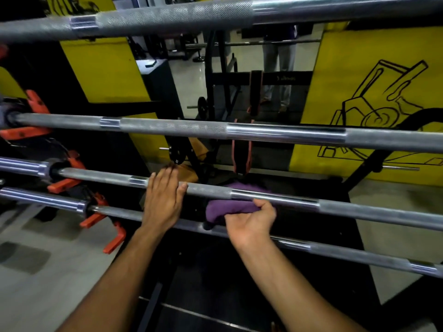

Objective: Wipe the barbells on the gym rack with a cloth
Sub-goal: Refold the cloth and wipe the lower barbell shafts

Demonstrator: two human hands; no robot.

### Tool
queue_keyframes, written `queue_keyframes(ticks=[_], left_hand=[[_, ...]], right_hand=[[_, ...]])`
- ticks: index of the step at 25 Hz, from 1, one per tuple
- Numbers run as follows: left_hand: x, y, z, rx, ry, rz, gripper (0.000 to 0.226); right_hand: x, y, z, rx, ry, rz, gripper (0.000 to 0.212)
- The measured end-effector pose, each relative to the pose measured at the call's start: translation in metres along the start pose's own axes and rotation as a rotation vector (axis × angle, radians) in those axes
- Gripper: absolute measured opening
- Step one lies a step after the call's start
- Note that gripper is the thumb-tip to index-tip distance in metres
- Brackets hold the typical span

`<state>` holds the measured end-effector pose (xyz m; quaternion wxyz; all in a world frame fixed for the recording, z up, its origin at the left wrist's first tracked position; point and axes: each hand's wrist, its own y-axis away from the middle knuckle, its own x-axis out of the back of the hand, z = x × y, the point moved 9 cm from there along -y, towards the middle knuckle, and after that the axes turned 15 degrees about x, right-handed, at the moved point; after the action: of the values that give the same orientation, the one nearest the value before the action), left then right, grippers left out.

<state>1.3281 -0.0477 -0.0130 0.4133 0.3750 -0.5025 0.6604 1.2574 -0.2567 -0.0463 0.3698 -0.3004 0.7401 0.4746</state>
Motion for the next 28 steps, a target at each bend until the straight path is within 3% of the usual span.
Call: queue_keyframes(ticks=[4, 10, 13, 16, 19, 24, 28], left_hand=[[0.004, 0.002, 0.001, -0.034, 0.005, 0.032, 0.059], [0.002, 0.003, 0.003, -0.017, 0.027, 0.078, 0.055], [0.002, 0.004, 0.003, 0.007, 0.035, 0.083, 0.056], [0.001, 0.004, 0.003, 0.002, 0.018, 0.070, 0.058], [0.002, 0.004, 0.004, -0.001, 0.012, 0.071, 0.059], [0.001, 0.004, 0.005, -0.008, 0.029, 0.090, 0.059], [-0.002, 0.003, 0.003, 0.004, 0.061, 0.085, 0.062]], right_hand=[[0.009, 0.000, -0.018, -0.068, 0.024, -0.106, 0.042], [0.042, -0.018, -0.107, 0.166, 0.057, -0.069, 0.078], [0.033, -0.023, -0.078, 0.154, 0.056, -0.007, 0.062], [0.015, -0.009, -0.021, -0.020, 0.123, -0.125, 0.038], [0.017, 0.007, -0.010, -0.138, 0.149, -0.214, 0.038], [0.037, -0.008, -0.086, 0.003, 0.058, -0.222, 0.041], [0.027, -0.007, -0.060, -0.037, 0.147, -0.217, 0.047]])
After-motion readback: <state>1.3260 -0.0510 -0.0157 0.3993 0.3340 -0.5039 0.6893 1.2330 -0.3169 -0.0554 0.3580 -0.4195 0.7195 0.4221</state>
